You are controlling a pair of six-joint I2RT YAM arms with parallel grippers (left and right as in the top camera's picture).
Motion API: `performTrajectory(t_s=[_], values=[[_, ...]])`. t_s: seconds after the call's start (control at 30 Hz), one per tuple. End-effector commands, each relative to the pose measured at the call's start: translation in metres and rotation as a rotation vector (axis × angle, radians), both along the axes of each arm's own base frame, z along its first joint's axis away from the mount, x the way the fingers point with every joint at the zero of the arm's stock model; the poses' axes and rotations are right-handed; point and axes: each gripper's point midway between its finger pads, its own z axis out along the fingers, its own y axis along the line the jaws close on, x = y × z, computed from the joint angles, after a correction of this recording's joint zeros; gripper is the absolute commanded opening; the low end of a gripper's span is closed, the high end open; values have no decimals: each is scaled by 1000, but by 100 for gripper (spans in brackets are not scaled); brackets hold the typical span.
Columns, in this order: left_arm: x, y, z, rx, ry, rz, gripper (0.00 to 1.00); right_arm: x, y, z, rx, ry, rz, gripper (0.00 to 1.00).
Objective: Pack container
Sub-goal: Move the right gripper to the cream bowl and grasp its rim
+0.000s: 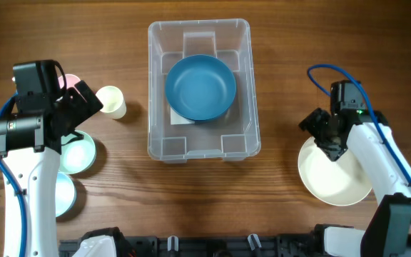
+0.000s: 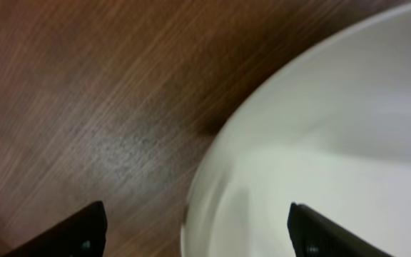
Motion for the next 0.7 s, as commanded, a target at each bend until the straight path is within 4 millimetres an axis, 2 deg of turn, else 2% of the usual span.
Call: performTrajectory(t_s=[0.0,0.07,0.17,0.37,0.57,0.67], values=[[3,2,4,-4,-15,12,100,5,1,-11,14,-44,-37,69],[3,2,4,-4,-15,12,100,12,1,-11,14,-73,-40,61],[3,2,4,-4,-14,12,100,15,-1,-14,3,-76,-42,56],[3,2,4,-4,-15,12,100,3,1,-47,15,41,-41,49],[3,2,4,-4,-15,12,100,4,1,-48,17,41,-40,30],[3,2,4,-4,-14,12,100,7,1,-48,16,28,-40,15]])
